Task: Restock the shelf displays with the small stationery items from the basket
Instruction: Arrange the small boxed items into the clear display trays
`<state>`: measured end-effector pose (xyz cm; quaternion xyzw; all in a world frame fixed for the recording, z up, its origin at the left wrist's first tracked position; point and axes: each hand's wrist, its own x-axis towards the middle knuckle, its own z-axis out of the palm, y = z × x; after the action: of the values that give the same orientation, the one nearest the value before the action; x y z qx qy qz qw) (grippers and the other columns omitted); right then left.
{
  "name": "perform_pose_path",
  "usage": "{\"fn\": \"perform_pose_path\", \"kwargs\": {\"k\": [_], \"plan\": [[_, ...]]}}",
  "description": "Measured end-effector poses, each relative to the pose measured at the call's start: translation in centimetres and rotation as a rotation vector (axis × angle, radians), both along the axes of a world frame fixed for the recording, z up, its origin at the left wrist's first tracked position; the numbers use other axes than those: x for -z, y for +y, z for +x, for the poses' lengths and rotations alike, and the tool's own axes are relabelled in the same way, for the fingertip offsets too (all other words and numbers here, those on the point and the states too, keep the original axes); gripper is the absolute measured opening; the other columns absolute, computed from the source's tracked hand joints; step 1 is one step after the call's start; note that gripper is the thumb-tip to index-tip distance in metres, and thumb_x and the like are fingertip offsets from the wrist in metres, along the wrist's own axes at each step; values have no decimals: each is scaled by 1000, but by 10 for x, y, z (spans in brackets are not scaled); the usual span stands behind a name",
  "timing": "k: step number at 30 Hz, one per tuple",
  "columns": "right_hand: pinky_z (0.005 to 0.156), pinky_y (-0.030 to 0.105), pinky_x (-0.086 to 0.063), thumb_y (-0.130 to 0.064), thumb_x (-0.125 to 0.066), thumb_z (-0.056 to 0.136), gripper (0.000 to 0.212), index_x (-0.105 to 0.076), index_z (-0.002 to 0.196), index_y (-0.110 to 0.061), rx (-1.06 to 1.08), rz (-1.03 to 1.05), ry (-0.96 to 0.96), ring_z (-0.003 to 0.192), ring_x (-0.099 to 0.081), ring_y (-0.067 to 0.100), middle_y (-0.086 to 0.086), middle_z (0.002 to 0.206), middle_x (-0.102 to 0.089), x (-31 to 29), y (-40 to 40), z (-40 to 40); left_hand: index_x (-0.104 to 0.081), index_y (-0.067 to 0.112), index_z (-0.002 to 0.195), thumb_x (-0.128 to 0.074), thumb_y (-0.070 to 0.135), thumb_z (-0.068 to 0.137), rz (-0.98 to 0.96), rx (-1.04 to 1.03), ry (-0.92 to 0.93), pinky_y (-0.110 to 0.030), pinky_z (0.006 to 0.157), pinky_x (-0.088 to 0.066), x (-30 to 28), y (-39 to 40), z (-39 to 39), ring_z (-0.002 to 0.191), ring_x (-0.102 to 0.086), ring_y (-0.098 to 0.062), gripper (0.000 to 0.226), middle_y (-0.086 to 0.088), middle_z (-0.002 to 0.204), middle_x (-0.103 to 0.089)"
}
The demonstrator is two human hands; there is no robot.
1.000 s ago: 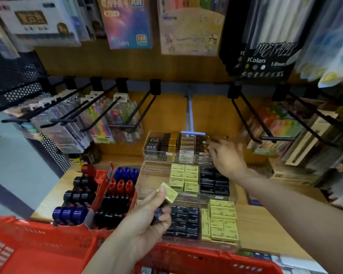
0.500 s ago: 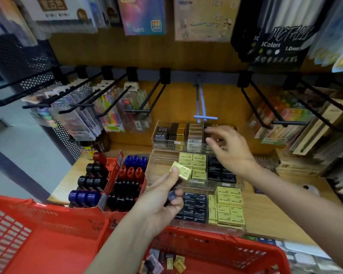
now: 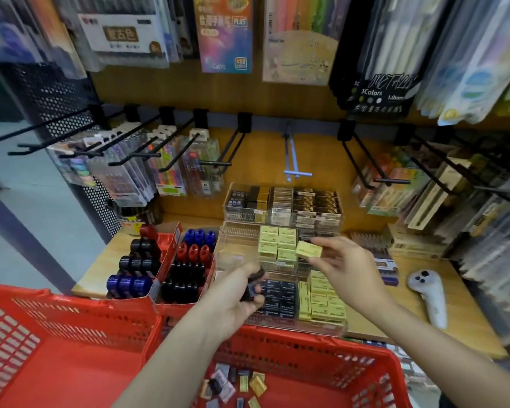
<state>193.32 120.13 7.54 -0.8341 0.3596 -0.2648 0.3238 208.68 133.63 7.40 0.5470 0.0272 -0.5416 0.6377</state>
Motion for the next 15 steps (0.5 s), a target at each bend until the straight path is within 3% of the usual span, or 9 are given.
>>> {"fn": "perform_pose_path", "kwargs": {"k": [2, 5, 11, 15], "plan": [[84, 8, -49, -19, -72, 88, 36, -66, 124, -17, 39, -93, 165, 91, -62, 6, -1, 117, -59, 8, -11, 1, -59, -4, 113, -52, 2, 98, 24, -18, -5, -22, 44, -38, 10, 0, 4, 61, -42, -14, 18, -18, 105, -65], [97, 25, -49, -21, -67, 92, 35, -63, 126, -16, -4, -163, 276, 107, -60, 16, 2, 121, -57, 21, -15, 18, -62, 2, 110, -55, 8, 99, 3, 63, -107, -21, 47, -42, 18, 1, 5, 66, -44, -12, 15, -13, 112, -69], [101, 38, -44, -29, -65, 93, 35, -63, 127, -23, 61, -249, 393, 120, -49, 21, 0, 126, -57, 47, -29, 52, -68, 27, 106, -60, 35, 95, -70, 244, -479, -20, 58, -43, 21, 6, 11, 58, -48, -5, 16, 4, 78, -50], [98, 40, -39, -35, -66, 91, 35, -64, 126, -29, 116, -236, 474, 118, -48, 21, -1, 122, -55, 55, -36, 66, -73, 35, 101, -63, 49, 81, -148, 177, -400, -27, 64, -41, 16, 10, 16, 58, -51, -4, 27, 3, 81, -53]]}}
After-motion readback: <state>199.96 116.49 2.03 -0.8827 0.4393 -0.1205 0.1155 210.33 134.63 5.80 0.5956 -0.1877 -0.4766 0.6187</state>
